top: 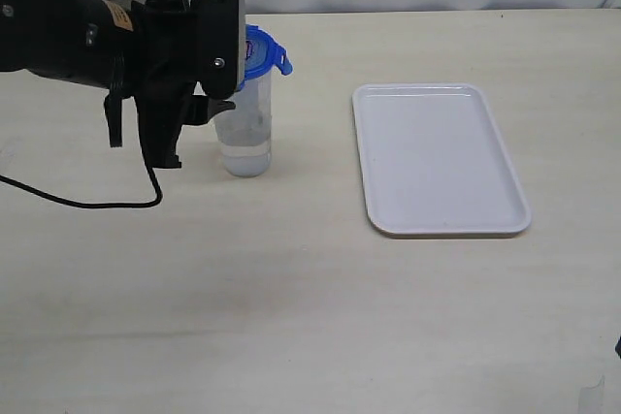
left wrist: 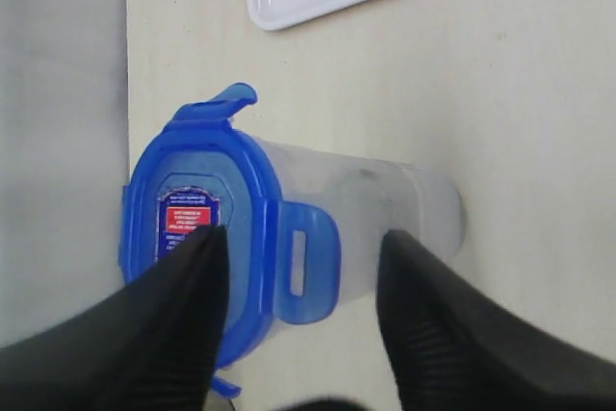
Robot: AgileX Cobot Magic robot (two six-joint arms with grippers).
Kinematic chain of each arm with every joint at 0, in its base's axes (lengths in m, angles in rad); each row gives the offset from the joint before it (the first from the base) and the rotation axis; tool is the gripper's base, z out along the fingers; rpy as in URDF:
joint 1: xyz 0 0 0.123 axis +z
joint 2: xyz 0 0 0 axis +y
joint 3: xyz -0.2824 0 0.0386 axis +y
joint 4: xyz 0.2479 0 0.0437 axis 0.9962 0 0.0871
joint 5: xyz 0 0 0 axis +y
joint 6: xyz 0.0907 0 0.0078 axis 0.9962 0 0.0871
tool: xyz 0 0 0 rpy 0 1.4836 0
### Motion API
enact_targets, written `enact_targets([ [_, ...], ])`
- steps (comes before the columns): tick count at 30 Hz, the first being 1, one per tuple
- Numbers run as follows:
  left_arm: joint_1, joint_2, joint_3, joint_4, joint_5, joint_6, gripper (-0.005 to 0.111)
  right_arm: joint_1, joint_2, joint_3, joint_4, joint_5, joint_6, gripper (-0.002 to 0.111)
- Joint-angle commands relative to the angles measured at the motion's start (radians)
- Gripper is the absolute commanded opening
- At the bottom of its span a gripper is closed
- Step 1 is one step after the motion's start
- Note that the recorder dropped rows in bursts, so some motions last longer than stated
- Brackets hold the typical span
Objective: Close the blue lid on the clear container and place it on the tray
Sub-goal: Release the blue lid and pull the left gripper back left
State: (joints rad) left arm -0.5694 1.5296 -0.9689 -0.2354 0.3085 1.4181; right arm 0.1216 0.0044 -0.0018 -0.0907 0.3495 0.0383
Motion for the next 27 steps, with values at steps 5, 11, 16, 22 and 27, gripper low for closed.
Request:
enact_targets([
  [5,-0.001,-0.035,0.001,-0.007,0.021,-0.035,0.062,-0.006,-0.004,0.002,-0.004,-0.003,0.001,0.004],
  [11,0.048,-0.149,0.001,0.051,0.086,-0.213,0.062,-0.006,-0.004,0.002,-0.004,-0.003,0.001,0.004],
  [16,0.184,-0.175,0.001,0.051,0.048,-0.511,0.060,-0.006,-0.004,0.002,-0.004,-0.003,0.001,0.004],
  [22,0.294,-0.150,0.001,0.033,-0.128,-0.931,0.000,-0.006,-0.004,0.002,-0.004,-0.003,0.001,0.004],
  [27,0.294,-0.063,0.001,0.001,-0.309,-0.956,0.000,-0.006,-0.004,0.002,-0.004,-0.003,0.001,0.004],
])
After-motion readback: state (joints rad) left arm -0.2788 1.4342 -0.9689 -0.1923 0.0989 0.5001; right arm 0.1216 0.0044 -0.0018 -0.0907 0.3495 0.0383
